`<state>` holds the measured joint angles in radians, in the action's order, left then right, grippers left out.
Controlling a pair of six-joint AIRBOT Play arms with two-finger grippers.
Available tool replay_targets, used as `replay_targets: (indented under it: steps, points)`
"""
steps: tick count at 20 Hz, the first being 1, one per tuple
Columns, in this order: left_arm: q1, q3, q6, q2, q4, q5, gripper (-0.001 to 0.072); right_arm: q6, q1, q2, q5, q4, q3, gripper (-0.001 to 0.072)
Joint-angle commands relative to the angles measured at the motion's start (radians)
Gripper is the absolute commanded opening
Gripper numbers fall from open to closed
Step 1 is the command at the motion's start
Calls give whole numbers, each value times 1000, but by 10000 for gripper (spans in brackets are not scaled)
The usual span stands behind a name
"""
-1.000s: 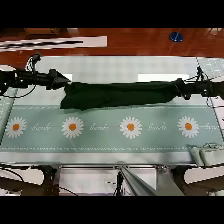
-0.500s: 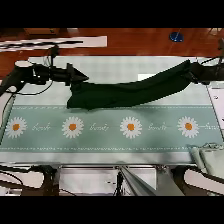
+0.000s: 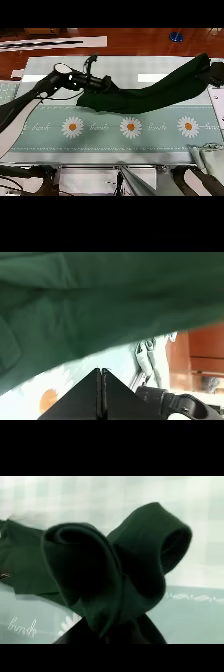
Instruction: Fold the shirts.
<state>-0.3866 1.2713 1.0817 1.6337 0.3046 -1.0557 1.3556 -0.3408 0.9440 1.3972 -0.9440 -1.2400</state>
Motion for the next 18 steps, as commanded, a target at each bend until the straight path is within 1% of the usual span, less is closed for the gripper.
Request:
replay_targets:
  steps: [1,6,8,11,15,18]
  points:
    - [-126,1,16,12,-23,133,27,53,1,-112,130,-29,0,32]
    - [-242,2,12,75,-120,154,27,95,1,-209,175,-86,0,31]
    - [-290,9,12,106,-126,171,27,112,1,-230,175,-112,0,32]
    - [-356,34,12,161,-139,170,27,127,1,-244,175,-114,0,32]
    - [-441,64,12,224,-210,151,27,135,1,-244,171,-114,0,32]
    - [-489,130,12,280,-272,151,27,144,1,-244,170,-124,0,32]
